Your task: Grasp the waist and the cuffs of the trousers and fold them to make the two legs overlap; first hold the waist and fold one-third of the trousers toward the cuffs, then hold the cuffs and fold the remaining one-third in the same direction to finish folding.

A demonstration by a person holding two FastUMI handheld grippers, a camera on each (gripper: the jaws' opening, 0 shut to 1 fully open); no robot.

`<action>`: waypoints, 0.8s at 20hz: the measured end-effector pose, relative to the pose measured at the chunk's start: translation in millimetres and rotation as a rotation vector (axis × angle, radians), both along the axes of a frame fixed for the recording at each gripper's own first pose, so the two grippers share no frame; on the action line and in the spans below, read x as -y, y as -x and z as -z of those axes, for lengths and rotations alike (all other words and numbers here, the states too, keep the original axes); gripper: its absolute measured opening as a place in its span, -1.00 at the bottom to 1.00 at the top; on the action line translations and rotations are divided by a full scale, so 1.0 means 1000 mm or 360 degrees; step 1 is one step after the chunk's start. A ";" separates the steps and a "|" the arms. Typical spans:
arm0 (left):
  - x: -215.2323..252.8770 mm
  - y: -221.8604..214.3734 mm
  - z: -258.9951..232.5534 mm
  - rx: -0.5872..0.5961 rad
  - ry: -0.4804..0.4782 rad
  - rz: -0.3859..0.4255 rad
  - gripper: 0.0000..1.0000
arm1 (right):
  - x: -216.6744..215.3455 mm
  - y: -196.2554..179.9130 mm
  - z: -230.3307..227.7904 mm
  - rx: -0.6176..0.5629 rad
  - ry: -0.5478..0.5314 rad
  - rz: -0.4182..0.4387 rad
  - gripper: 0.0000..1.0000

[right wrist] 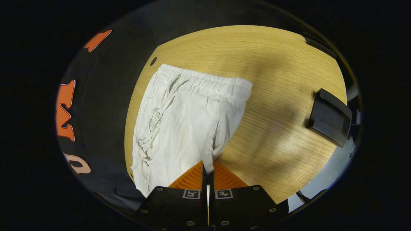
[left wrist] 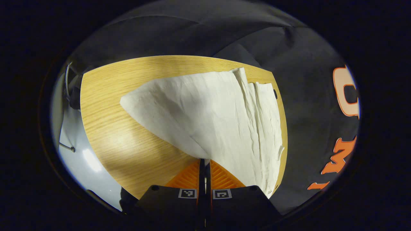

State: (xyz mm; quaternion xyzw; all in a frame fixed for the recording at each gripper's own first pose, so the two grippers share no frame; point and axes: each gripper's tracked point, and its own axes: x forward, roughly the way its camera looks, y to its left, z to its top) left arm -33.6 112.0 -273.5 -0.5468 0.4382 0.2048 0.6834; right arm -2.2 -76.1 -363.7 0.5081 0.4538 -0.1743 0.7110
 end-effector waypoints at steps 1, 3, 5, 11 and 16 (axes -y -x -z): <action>-0.001 0.000 -0.005 0.0015 -0.0010 0.0031 -0.92 | 0.000 0.000 -0.003 0.0009 -0.0002 0.0004 -0.96; 0.000 -0.001 -0.017 0.0048 -0.0014 0.0069 -0.92 | 0.001 0.000 -0.012 0.0034 -0.0002 0.0021 -0.94; -0.001 -0.009 -0.040 0.0118 0.0010 0.0093 -0.92 | 0.003 -0.002 -0.025 0.0080 -0.0011 0.0046 -0.95; -0.010 -0.035 -0.097 0.0304 -0.0048 0.0262 -0.92 | 0.010 -0.005 -0.055 0.0151 -0.0032 0.0071 -0.96; -0.012 -0.069 -0.124 0.0393 -0.0118 0.0324 -0.92 | 0.015 -0.027 -0.076 0.0179 -0.0018 0.0002 -0.96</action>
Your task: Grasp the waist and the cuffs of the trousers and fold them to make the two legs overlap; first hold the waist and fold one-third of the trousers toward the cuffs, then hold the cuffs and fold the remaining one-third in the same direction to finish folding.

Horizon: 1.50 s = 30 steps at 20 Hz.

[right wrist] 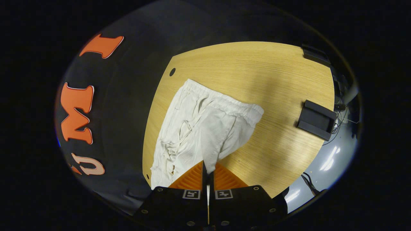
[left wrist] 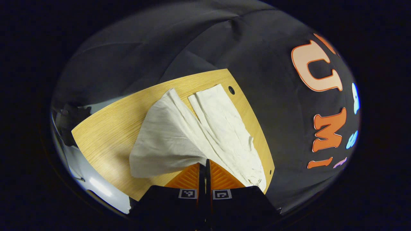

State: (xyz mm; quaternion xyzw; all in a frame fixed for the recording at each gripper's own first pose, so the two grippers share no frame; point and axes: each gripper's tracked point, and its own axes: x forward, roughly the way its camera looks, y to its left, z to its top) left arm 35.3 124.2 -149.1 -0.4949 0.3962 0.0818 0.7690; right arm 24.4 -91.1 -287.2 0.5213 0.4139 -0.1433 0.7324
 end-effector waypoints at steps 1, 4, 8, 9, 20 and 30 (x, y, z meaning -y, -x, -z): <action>0.002 -0.007 -0.003 0.0007 -0.0006 0.0003 -0.92 | 0.000 -0.008 -0.005 0.0006 0.0008 -0.0024 -0.96; 0.005 -0.031 -0.008 0.0012 -0.0044 0.0011 -0.92 | 0.003 -0.040 -0.021 0.0034 0.0035 -0.0100 -0.95; 0.007 -0.070 -0.013 0.0009 -0.0084 -0.0001 -0.96 | 0.001 -0.093 -0.038 0.0057 0.0074 -0.0229 -0.95; 0.007 -0.080 -0.015 0.0009 -0.0094 -0.0008 -0.92 | -0.001 -0.108 -0.041 0.0062 0.0080 -0.0257 -0.95; 0.013 -0.194 0.002 -0.0075 -0.0250 0.0139 -0.92 | -0.016 -0.235 -0.020 -0.0006 0.0068 -0.0406 -0.96; 0.012 -0.288 0.044 -0.0181 -0.0336 0.0229 -0.93 | -0.043 -0.283 0.015 -0.0055 0.0094 -0.0463 -0.96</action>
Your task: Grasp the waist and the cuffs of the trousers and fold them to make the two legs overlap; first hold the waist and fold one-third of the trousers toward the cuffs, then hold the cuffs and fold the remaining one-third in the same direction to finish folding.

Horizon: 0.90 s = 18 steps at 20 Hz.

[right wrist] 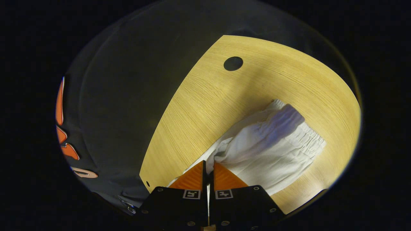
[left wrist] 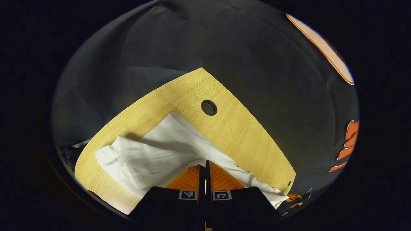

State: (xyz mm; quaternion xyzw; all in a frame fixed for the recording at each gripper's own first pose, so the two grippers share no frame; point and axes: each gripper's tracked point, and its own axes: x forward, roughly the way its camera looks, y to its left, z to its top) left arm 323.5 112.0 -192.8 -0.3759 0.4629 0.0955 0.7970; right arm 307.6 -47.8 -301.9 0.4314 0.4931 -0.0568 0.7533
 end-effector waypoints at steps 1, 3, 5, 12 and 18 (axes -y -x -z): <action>-0.002 -0.002 0.004 -0.0024 -0.0020 0.0002 -0.93 | -0.006 0.001 0.002 0.0006 0.0006 -0.0008 -0.96; 0.001 -0.004 0.013 -0.0057 -0.0063 0.0045 -0.92 | -0.013 -0.001 0.002 0.0033 0.0013 -0.0019 -0.87; 0.004 -0.007 0.017 -0.0050 -0.0105 0.0077 -0.84 | -0.008 -0.008 0.007 0.0049 0.0047 -0.0012 -0.67; 0.025 -0.002 -0.005 0.0012 -0.0017 0.0107 1.00 | 0.028 0.012 -0.002 0.0133 0.0137 0.0041 0.97; 0.033 0.006 -0.053 0.0238 -0.0204 0.0218 0.99 | 0.063 0.049 -0.021 0.0254 0.0152 0.0165 0.97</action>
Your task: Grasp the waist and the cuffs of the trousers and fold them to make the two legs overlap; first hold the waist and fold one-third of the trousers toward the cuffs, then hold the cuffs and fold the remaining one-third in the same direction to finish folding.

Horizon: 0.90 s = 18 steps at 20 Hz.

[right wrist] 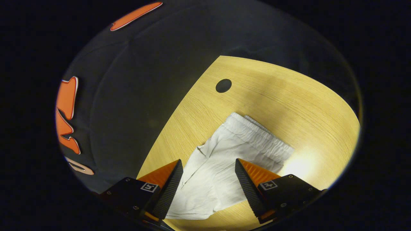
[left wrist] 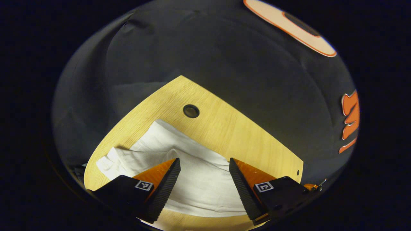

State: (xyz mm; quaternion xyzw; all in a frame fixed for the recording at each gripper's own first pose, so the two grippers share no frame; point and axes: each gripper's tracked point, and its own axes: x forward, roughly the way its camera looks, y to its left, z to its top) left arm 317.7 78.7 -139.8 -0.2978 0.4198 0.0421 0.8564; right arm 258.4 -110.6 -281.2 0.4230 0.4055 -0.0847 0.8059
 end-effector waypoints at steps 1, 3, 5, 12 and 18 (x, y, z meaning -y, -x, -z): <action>-0.001 0.003 -0.010 0.0048 -0.0045 0.0021 0.99 | 0.011 0.007 -0.002 0.0014 0.0028 0.0022 0.96; -0.001 0.012 -0.024 0.0129 -0.0146 0.0060 0.99 | 0.033 0.022 -0.001 0.0023 0.0081 0.0063 0.96; 0.003 0.027 -0.040 0.0183 -0.0174 0.0078 0.98 | 0.041 0.038 0.003 0.0014 0.0074 0.0102 0.97; 0.005 0.080 -0.063 0.0282 -0.0171 0.0065 0.99 | 0.068 0.062 0.034 -0.0059 -0.0027 0.0250 0.97; -0.007 0.114 -0.066 0.0298 -0.0238 0.0010 0.98 | 0.071 0.049 0.064 -0.0116 -0.0074 0.0254 0.97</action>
